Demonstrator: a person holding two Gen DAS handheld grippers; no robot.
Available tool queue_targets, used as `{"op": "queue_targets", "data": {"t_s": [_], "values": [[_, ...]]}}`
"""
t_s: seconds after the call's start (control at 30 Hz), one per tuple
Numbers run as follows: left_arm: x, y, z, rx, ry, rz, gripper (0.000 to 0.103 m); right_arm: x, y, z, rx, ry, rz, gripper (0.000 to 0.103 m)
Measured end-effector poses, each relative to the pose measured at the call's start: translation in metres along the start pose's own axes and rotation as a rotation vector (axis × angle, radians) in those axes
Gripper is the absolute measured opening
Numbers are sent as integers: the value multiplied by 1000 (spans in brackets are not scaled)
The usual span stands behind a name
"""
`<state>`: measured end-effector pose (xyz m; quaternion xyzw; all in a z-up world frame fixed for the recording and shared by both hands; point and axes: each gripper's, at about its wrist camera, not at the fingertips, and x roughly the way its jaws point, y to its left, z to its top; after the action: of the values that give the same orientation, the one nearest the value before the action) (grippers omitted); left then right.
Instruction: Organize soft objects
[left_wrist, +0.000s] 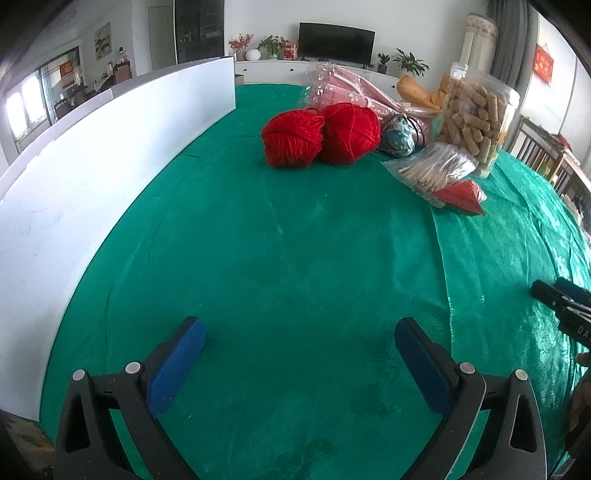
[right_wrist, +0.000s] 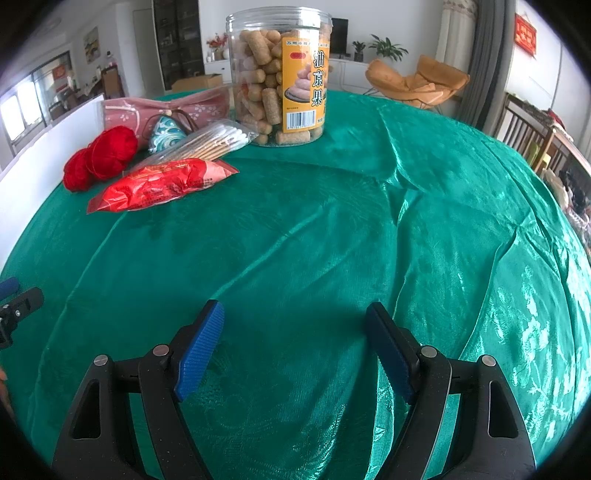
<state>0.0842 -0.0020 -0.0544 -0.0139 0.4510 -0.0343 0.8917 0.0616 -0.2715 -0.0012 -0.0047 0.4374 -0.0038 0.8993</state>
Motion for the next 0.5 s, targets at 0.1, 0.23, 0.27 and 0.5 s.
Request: {"op": "queue_targets", "data": {"t_s": [0.1,0.23,0.27,0.5], "values": [[0,0,0,3,1,9,102,0,0,0,0,0,0,81],[-5,10,0,-46,-19,32,102,0,0,0,0,0,0,81],[-6,14,1,-60,-26,37,102,0,0,0,0,0,0,81],[-3,25,1,-111,-19,31,102,2,0,1,-2,16,17,86]]}}
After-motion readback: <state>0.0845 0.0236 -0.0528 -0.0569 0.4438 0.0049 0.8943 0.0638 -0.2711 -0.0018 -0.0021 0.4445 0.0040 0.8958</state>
